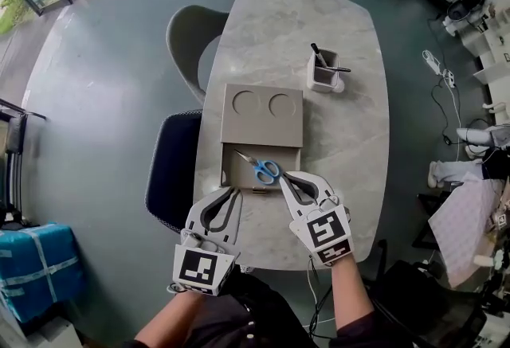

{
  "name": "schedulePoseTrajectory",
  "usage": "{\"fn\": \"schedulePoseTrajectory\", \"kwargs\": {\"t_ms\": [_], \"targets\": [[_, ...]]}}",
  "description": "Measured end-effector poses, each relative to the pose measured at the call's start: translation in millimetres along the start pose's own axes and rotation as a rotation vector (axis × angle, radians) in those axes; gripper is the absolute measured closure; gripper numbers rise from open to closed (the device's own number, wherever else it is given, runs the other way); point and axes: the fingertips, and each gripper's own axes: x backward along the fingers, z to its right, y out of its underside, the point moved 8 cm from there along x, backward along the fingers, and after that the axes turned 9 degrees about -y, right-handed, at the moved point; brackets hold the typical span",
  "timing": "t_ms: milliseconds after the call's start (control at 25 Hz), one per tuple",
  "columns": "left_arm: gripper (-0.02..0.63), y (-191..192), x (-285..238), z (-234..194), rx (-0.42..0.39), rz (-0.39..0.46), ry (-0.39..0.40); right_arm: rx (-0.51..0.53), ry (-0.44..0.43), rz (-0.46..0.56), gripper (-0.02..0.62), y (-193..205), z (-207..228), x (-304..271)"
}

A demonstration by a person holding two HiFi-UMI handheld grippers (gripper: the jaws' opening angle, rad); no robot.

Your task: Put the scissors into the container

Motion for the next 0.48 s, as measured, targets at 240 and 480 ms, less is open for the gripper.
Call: {"fn": "schedulePoseTrajectory", "kwargs": {"t_ms": [240, 480], "targets": [[0.566, -20.6, 30.5, 13.9, -0.027, 0.076, -0.012, -0.042, 0.068, 0.129, 0.598, -17.3, -24.2, 52.8], [0.568, -37.1, 66.4, 23.9, -0.050, 0.148, -0.040, -0.068, 0.181, 0.285, 0.598, -26.3, -50.8, 107.2]]}}
